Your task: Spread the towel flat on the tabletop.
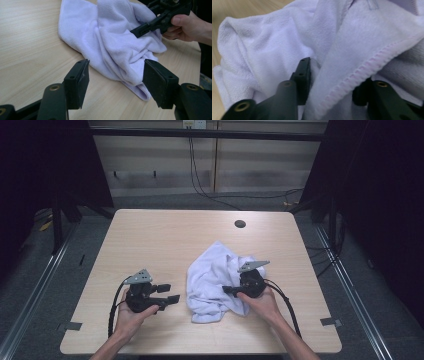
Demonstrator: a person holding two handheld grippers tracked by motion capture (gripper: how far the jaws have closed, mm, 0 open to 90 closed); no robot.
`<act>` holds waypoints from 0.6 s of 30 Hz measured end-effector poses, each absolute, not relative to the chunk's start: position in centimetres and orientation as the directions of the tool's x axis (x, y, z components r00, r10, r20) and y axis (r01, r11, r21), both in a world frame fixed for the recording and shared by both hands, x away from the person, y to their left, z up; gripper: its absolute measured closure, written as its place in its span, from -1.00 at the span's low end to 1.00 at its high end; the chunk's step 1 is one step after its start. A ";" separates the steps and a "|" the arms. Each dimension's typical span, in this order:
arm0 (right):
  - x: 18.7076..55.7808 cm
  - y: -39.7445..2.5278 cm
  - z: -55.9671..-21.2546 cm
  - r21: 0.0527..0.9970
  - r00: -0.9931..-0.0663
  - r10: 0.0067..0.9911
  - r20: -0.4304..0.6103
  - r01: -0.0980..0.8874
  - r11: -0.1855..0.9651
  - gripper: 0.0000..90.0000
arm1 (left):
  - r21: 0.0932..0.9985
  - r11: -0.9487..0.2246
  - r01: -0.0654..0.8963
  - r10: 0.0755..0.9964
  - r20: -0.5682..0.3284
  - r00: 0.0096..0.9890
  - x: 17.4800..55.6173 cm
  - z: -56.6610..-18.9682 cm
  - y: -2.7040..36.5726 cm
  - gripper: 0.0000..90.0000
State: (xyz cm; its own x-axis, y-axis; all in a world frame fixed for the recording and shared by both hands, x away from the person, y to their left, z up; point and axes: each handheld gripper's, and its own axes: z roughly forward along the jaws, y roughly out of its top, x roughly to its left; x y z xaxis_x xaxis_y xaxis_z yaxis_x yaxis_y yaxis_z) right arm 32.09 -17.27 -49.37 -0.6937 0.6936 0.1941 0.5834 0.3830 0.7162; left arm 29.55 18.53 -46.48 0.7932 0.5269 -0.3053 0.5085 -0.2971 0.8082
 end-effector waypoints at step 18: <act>28.2 -10.8 -48.8 0.737 -0.857 0.450 0.253 0.472 0.485 -0.04 | 0.832 -0.285 0.476 0.540 -0.271 0.797 29.4 -46.4 18.2 -0.13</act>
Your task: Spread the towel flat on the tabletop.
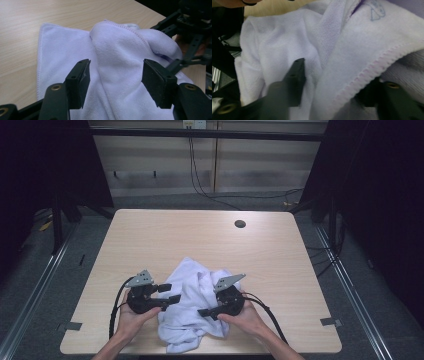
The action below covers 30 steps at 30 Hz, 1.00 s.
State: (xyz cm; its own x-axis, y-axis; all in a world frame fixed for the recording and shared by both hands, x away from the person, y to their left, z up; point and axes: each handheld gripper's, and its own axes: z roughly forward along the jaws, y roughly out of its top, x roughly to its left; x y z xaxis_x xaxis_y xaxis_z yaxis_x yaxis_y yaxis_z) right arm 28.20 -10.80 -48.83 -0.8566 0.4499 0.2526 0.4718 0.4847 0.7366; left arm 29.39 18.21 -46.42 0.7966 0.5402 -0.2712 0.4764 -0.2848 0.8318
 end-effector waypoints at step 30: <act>33.0 -10.7 -49.8 0.723 -0.786 0.598 0.154 0.503 0.475 0.45 | 0.742 -0.398 0.540 0.449 -0.356 0.820 34.6 -49.1 14.0 0.67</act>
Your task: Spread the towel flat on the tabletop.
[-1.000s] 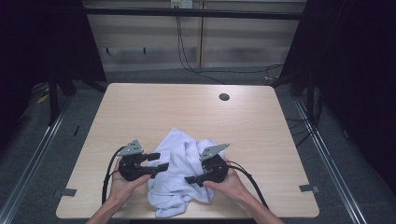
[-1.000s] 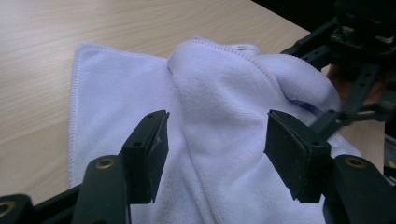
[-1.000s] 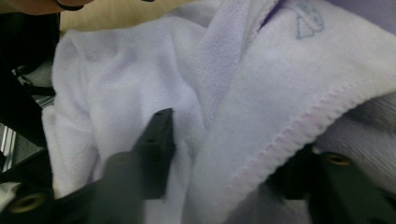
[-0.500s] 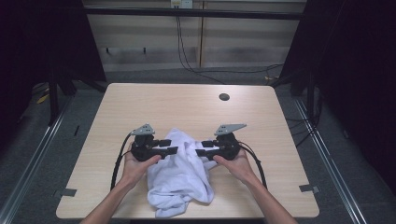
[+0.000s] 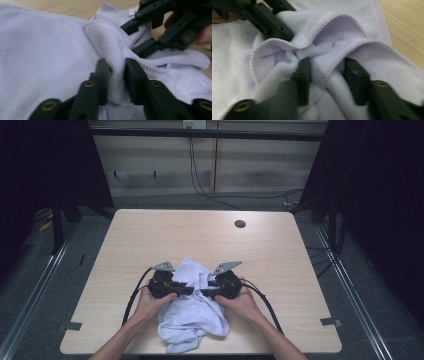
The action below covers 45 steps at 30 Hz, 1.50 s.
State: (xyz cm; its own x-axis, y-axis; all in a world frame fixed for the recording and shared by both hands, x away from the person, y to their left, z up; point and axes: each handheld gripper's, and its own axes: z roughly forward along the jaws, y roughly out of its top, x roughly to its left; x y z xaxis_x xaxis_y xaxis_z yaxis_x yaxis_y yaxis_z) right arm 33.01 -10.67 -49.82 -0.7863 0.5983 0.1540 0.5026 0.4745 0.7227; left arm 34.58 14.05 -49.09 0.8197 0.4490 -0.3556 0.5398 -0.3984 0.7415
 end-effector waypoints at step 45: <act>33.9 -24.9 -37.3 0.898 -0.558 0.811 0.175 0.429 0.101 0.99 | 0.919 0.028 0.392 0.573 -0.336 0.748 34.9 -37.2 24.8 0.88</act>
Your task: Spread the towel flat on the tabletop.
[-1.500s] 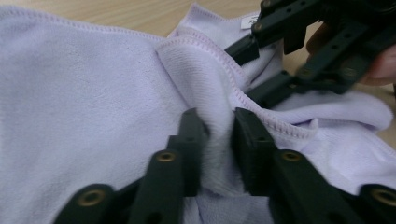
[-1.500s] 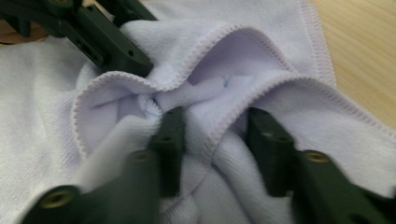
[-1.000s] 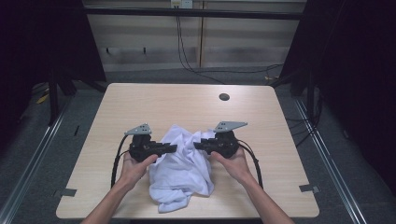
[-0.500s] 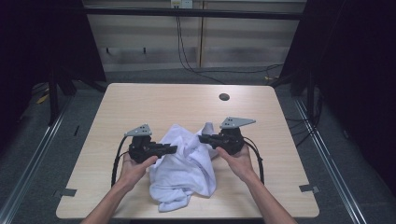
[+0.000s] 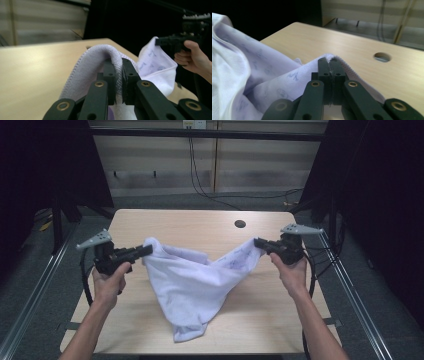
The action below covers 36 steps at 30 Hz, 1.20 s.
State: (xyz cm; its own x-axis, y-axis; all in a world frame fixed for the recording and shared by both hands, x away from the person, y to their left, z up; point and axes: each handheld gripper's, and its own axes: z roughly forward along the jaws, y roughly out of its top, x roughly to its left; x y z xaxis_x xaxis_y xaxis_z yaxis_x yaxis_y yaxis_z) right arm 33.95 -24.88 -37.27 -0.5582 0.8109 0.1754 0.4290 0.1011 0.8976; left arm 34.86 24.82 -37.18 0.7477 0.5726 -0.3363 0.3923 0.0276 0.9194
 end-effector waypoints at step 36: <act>31.3 -30.9 -38.1 0.879 -0.497 0.840 0.216 0.473 0.054 0.99 | 0.906 -0.041 0.421 0.571 -0.324 0.754 30.7 -38.8 25.2 0.89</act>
State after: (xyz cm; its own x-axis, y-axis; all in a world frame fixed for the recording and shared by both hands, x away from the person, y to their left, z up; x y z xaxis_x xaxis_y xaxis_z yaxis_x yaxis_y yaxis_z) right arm 31.26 -30.89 -38.13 -0.4973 0.8403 0.2156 0.4730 0.0543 0.8794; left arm 30.71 25.24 -38.84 0.7539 0.5714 -0.3242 0.4207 -0.0410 0.9063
